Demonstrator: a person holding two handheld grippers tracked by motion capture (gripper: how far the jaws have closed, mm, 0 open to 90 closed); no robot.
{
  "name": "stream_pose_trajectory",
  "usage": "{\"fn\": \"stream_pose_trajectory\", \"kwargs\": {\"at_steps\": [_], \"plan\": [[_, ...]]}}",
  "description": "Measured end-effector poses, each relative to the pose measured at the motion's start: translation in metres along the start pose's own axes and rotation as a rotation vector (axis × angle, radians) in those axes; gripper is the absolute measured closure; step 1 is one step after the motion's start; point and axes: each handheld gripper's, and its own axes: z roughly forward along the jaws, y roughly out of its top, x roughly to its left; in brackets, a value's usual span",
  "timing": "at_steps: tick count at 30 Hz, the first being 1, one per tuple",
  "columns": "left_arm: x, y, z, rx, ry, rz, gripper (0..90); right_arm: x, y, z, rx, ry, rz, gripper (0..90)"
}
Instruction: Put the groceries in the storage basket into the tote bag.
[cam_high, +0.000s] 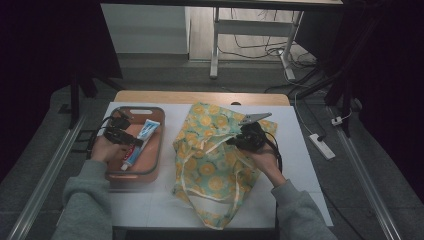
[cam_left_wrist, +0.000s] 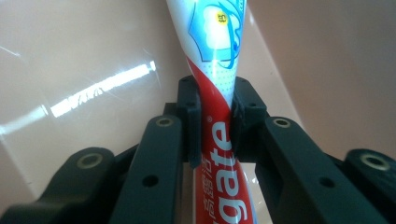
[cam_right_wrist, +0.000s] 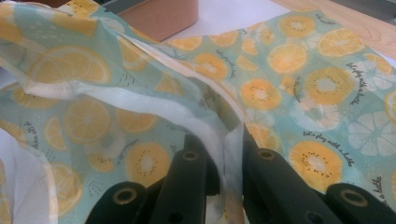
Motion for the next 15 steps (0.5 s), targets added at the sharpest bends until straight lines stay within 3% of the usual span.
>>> {"fn": "stream_pose_trajectory", "kwargs": {"at_steps": [6,15], "plan": [[-0.003,-0.003,-0.016,-0.069,-0.022,0.007,75.7,0.001,0.0,0.001,0.003,0.0,0.001,87.8],[-0.019,-0.003,-0.042,-0.142,-0.046,0.066,75.6,0.0,0.0,0.001,0.005,-0.003,0.001,87.8]]}}
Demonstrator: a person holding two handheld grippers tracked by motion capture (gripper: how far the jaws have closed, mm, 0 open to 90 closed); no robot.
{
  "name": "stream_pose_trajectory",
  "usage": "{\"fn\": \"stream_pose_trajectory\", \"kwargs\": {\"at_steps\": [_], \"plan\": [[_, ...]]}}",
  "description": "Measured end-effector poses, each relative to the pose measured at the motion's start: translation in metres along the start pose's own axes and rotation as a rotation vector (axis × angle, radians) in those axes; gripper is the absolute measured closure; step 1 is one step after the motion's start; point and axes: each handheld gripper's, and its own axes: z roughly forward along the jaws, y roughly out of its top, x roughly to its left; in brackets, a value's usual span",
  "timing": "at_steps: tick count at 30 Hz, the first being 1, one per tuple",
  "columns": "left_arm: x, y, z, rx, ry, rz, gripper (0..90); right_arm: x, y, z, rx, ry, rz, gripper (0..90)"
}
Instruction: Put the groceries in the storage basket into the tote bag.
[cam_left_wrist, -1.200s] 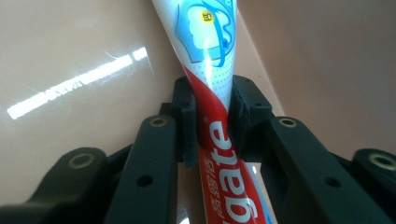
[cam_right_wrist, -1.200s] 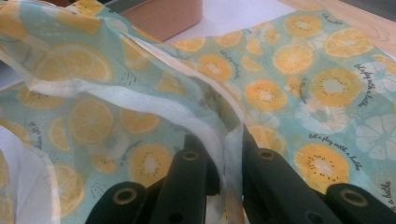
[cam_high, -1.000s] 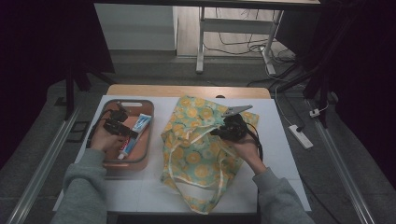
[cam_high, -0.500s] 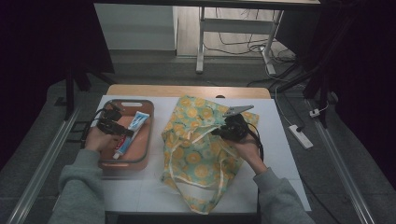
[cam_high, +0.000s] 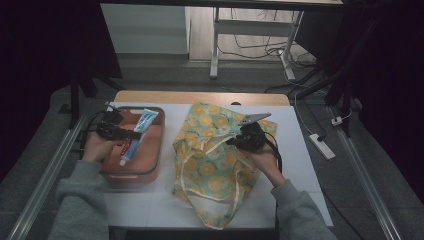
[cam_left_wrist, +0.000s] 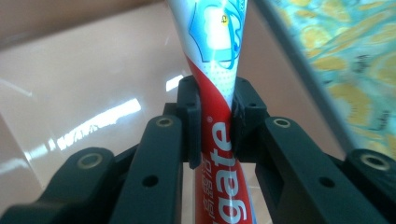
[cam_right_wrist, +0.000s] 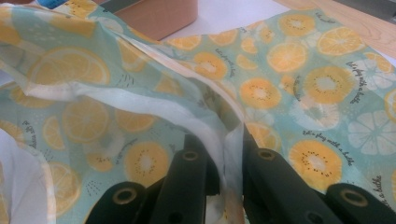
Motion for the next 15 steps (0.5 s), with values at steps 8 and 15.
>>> {"fn": "stream_pose_trajectory", "kwargs": {"at_steps": [8,15], "plan": [[-0.03,0.005,-0.024,-0.089,-0.108,0.095,75.6,-0.001,0.0,-0.001,-0.004,-0.005,0.001,87.8],[-0.054,0.007,-0.038,-0.132,-0.149,0.173,75.5,0.0,0.001,-0.001,-0.013,-0.011,0.006,87.8]]}}
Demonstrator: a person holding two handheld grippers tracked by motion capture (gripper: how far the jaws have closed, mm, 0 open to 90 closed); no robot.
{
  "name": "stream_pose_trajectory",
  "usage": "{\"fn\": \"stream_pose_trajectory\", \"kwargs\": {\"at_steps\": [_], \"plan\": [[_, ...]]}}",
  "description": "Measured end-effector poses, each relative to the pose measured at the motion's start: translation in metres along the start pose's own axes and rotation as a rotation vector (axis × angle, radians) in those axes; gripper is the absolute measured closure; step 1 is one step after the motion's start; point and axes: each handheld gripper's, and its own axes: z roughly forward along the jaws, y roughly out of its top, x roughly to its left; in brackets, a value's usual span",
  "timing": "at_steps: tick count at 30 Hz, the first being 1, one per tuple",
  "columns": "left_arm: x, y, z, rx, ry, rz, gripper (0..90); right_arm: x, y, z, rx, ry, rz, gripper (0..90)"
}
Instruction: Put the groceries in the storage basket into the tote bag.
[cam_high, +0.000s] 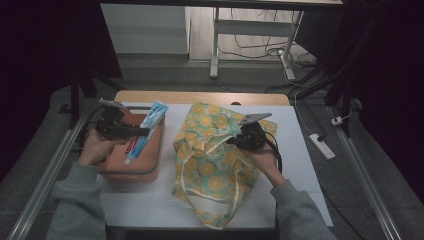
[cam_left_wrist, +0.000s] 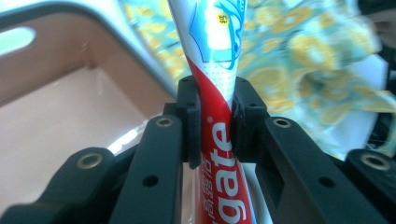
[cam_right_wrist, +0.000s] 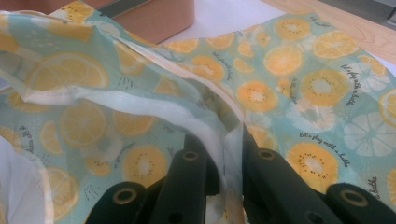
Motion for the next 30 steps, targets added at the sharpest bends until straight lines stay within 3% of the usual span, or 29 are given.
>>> {"fn": "stream_pose_trajectory", "kwargs": {"at_steps": [5,8,16,20,25,30], "plan": [[-0.012,0.003,-0.003,-0.018,-0.04,0.037,75.5,0.0,0.0,0.001,0.001,0.0,-0.006,87.8],[-0.017,0.005,0.0,-0.015,-0.091,0.057,75.5,0.0,0.0,0.002,0.001,0.0,-0.003,87.8],[-0.038,0.01,0.007,-0.001,-0.122,0.122,75.5,-0.001,0.0,0.001,-0.005,-0.007,-0.005,87.8],[-0.05,0.012,0.012,0.01,-0.178,0.16,75.5,-0.001,0.001,0.0,-0.01,-0.01,-0.002,87.8],[-0.067,0.015,0.022,0.035,-0.199,0.207,75.5,0.0,0.003,-0.001,-0.019,-0.015,-0.006,87.9],[-0.077,0.015,0.035,0.06,-0.281,0.227,75.5,0.001,0.007,0.0,-0.027,-0.014,-0.005,87.9]]}}
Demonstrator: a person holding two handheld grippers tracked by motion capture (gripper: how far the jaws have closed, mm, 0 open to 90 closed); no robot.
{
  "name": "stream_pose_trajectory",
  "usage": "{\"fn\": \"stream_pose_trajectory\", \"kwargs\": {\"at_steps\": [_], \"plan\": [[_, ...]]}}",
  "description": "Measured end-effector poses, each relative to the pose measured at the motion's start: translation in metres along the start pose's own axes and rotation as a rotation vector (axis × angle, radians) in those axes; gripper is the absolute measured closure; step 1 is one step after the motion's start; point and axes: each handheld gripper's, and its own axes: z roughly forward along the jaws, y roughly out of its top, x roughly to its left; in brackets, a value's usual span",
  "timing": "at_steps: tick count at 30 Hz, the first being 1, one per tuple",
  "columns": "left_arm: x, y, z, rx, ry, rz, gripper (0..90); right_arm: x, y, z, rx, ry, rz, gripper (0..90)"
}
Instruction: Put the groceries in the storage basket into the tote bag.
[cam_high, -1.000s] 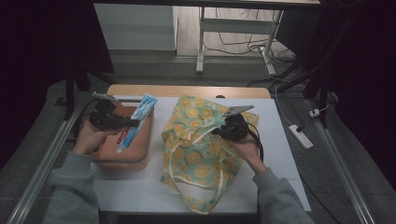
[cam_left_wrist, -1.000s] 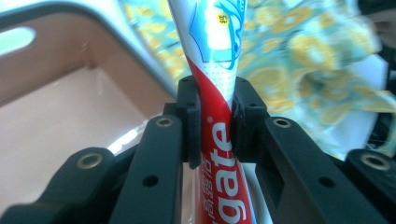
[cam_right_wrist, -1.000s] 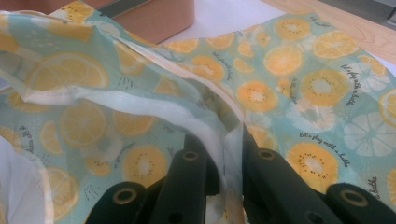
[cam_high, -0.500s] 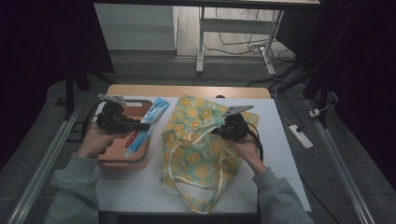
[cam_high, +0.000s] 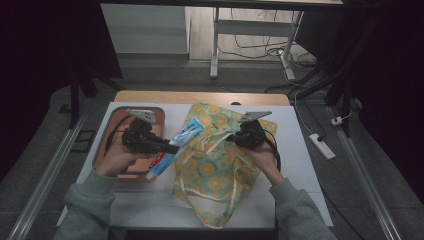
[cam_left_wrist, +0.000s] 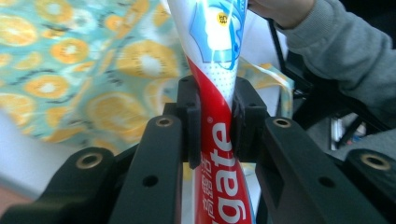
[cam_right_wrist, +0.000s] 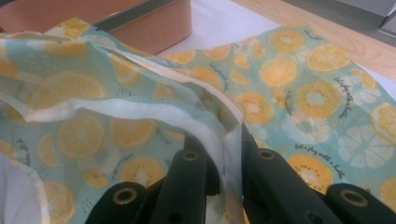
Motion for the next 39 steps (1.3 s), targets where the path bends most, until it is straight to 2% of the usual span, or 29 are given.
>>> {"fn": "stream_pose_trajectory", "kwargs": {"at_steps": [11,17,20,28,31,39], "plan": [[-0.017,0.004,0.023,0.049,0.011,0.024,75.5,-0.001,0.007,0.004,-0.016,0.0,0.004,87.8],[-0.032,0.005,0.035,0.087,0.044,0.051,75.5,-0.003,0.011,0.003,-0.038,-0.008,0.018,87.9],[-0.036,0.006,0.041,0.101,0.036,0.055,75.5,-0.003,0.012,0.003,-0.043,-0.007,0.02,87.8],[-0.037,0.006,0.065,0.166,0.028,0.067,75.4,-0.005,0.013,0.0,-0.063,-0.014,0.029,87.8],[-0.037,0.006,0.071,0.19,0.048,0.072,75.4,-0.006,0.013,-0.003,-0.068,-0.018,0.036,87.8],[-0.026,0.002,0.083,0.233,0.069,0.046,75.4,-0.006,0.013,-0.014,-0.087,-0.027,0.036,87.8]]}}
